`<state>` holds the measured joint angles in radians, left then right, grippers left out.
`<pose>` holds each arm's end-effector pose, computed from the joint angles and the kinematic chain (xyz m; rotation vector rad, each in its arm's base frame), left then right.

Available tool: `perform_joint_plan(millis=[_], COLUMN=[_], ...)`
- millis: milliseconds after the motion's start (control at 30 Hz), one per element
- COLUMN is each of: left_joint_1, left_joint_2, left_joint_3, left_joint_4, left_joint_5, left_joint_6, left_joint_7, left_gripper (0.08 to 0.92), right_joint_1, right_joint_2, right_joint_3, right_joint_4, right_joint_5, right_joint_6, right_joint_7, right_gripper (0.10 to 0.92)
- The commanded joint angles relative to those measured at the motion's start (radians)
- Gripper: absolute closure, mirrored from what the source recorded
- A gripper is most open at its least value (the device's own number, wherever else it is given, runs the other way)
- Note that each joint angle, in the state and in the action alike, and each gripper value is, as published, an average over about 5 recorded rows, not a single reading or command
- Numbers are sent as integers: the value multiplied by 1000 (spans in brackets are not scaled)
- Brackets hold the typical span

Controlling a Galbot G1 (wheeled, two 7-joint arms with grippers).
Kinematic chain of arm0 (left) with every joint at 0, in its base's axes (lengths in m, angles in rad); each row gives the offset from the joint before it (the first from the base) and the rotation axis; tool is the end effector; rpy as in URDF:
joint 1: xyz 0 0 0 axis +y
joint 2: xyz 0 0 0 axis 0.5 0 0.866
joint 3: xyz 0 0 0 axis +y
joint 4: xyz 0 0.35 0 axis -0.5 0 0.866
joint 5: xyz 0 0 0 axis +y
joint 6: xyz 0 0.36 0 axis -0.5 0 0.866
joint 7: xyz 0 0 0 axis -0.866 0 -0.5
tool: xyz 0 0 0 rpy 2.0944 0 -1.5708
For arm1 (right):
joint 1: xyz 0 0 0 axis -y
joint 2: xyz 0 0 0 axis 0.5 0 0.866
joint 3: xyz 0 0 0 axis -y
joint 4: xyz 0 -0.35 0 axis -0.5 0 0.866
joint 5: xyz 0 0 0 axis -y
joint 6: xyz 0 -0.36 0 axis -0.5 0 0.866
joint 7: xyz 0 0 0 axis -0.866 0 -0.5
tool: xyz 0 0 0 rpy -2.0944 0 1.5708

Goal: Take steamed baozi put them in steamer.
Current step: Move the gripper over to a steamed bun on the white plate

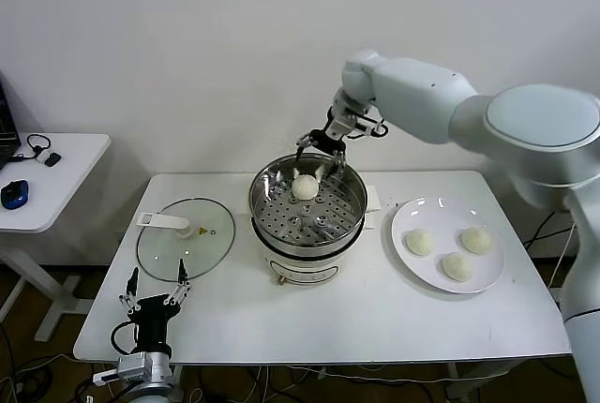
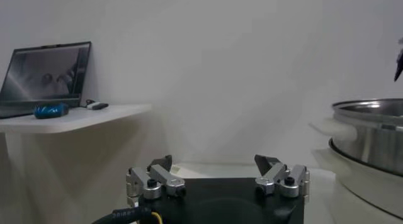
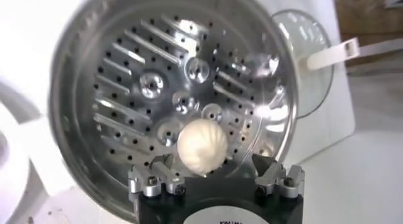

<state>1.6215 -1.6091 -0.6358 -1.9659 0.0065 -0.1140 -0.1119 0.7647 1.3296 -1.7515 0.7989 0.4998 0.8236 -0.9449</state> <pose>0.1616 0.0291 -0.3579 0.3481 -3.0556 -0.0542 0.6523 0.0473 -0.0116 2.1818 -0.8044 2.1044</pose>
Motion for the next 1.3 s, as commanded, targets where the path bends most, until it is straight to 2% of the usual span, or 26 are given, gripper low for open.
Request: perform_joint_plan(millis=[33, 200, 367, 667, 867, 1300], left_joint_1=[5, 10, 13, 14, 8, 3], left_joint_2=[-21, -18, -12, -4, -2, -7], left_joint_3=[4, 9, 8, 0, 1, -17], left_joint_4=[-18, -19, -23, -20, -2, 13], left_joint_5=[-1, -1, -6, -22, -22, -14], left_joint_6=[2, 0, 1, 2, -1, 1], left_joint_7=[0, -1, 0, -1, 1, 1], left_gripper=[177, 177, 177, 177, 177, 177], right_joint_1=[180, 221, 262, 290, 187, -142], right_joint_2=[-95, -144, -194, -311, -382, -421], right_joint_3=[-182, -223, -264, -341, -275, -34], right_joint_4=[200, 219, 277, 400, 403, 200], right_joint_5=[269, 263, 331, 368, 343, 127], right_joint_6=[-359, -533, -689, -957, -1012, -979], right_joint_7=[-68, -99, -114, -58, -43, -68], right_gripper=[203, 203, 203, 203, 203, 203])
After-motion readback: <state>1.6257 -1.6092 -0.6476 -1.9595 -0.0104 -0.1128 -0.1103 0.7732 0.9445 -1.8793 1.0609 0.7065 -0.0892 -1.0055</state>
